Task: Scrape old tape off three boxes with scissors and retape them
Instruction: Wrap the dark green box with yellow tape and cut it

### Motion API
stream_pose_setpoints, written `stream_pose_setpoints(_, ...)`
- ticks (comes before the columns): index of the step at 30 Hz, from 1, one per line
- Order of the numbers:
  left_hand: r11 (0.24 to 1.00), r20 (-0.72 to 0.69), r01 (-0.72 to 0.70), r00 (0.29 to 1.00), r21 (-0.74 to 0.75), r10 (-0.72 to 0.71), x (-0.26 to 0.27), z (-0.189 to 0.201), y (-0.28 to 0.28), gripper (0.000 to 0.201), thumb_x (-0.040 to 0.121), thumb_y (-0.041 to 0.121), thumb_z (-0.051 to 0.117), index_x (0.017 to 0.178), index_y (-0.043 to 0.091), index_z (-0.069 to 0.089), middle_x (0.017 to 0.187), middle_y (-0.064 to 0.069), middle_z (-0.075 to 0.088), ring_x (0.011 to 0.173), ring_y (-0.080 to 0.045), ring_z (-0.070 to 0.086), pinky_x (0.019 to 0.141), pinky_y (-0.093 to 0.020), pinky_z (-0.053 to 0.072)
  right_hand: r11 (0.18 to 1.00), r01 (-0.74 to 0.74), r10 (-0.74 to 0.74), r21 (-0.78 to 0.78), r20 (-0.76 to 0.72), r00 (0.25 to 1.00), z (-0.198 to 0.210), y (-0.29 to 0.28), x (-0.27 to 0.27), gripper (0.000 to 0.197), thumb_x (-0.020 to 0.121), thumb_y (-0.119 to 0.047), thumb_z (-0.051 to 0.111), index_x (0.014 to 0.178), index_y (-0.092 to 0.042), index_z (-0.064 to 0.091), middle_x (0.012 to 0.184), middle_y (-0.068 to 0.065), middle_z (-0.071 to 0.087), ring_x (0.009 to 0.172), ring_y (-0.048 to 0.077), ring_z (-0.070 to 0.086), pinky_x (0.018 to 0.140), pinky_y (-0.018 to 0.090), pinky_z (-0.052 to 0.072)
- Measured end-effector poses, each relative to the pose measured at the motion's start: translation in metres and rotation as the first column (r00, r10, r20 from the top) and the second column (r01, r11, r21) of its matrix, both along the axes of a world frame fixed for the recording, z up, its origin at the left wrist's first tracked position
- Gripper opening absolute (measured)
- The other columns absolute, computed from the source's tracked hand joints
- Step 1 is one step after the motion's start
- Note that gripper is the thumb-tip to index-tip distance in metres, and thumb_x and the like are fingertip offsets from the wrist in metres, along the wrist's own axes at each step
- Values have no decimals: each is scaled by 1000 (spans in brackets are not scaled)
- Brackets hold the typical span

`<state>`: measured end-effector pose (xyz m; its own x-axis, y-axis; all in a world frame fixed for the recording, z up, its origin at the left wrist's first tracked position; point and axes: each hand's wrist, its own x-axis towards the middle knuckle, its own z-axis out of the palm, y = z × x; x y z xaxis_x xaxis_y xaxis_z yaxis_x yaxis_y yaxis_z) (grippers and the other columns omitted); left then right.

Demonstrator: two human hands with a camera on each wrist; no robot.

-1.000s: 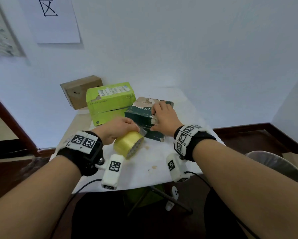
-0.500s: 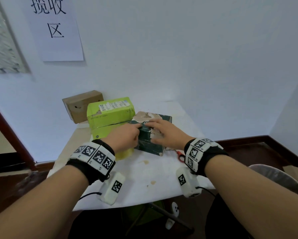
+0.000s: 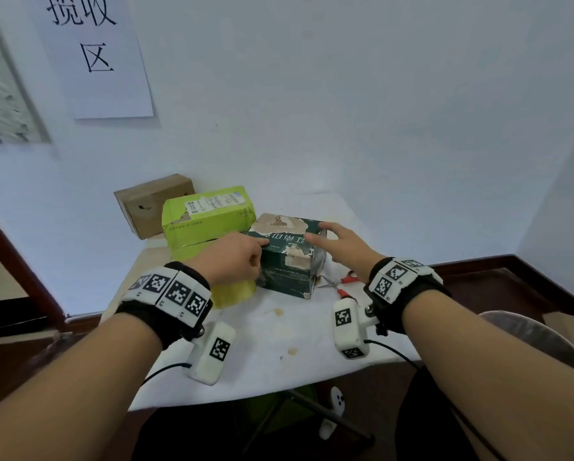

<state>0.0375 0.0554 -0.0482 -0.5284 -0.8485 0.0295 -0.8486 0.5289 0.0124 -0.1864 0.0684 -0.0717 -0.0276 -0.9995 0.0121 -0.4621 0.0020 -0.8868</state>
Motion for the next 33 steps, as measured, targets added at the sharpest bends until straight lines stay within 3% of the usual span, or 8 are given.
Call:
stream_pose_setpoints(10, 999, -54, -32, 998, 44, 35, 1, 0, 2, 8, 83, 10, 58, 76, 8, 61, 144, 15, 46, 62, -4, 49, 51, -18, 32, 977, 215, -213, 11, 183, 960, -19, -14, 12, 16, 94, -25, 56, 104, -14, 50, 99, 2, 56, 92, 19, 57, 89, 46, 53)
stream_pose_setpoints(14, 998, -82, -43, 996, 50, 47, 1, -1, 0, 8, 83, 10, 59, 77, 8, 63, 143, 17, 47, 66, -7, 53, 55, -20, 38, 982, 152, -144, -115, 71, 987, -19, -14, 6, 33, 98, -13, 44, 130, -19, 47, 143, 6, 38, 132, 21, 37, 110, 32, 32)
stream_pose_setpoints(17, 998, -91, -43, 995, 52, 48, 1, -1, 1, 8, 83, 11, 59, 78, 7, 64, 142, 17, 47, 72, -10, 55, 59, -23, 42, 999, 24, -27, -43, -75, 997, -9, -16, 5, 59, 90, 11, 33, 139, -21, 43, 156, 9, 13, 141, 26, 23, 97, 25, 35)
stream_pose_setpoints(21, 997, -134, -43, 990, 69, 52, 4, -2, 0, 8, 83, 11, 61, 77, 6, 65, 142, 15, 49, 86, -12, 62, 67, -25, 47, 1000, -4, 5, 11, -97, 995, -1, -20, 6, 57, 87, 12, 31, 134, -16, 46, 133, 12, 45, 109, 33, 52, 86, 38, 46)
stream_pose_setpoints(25, 995, -215, -32, 975, 95, 52, 8, -2, 0, 14, 84, 10, 63, 70, 12, 60, 141, 18, 47, 62, 9, 51, 52, -9, 33, 997, 51, -56, -54, -93, 994, -7, -20, 0, 46, 82, 12, 35, 110, -18, 55, 124, 15, 45, 86, 22, 50, 55, 15, 39)
stream_pose_setpoints(27, 993, -260, -23, 964, 118, 53, 12, -4, -3, 15, 84, 10, 64, 70, 14, 61, 142, 18, 46, 79, 12, 53, 53, -6, 32, 996, 59, -64, -62, -92, 994, -11, -13, -5, 43, 82, 12, 37, 106, -19, 55, 115, 11, 42, 76, 16, 48, 50, 11, 38)
stream_pose_setpoints(29, 992, -274, -20, 960, 126, 54, 15, -5, -9, 17, 84, 11, 64, 69, 17, 60, 145, 18, 44, 107, 1, 53, 60, -5, 30, 994, 53, -64, -96, -113, 992, -13, -3, -8, 42, 82, 12, 40, 108, -18, 55, 109, 7, 38, 75, 14, 47, 50, 9, 41)
stream_pose_setpoints(33, 994, -238, -30, 970, 103, 54, 12, -6, -15, 19, 85, 14, 63, 68, 19, 59, 147, 19, 40, 109, -5, 54, 75, -23, 44, 981, -57, 10, -188, -239, 971, -12, 14, -6, 32, 83, -3, 58, 110, -20, 57, 118, 3, 39, 104, 22, 52, 76, 18, 51)
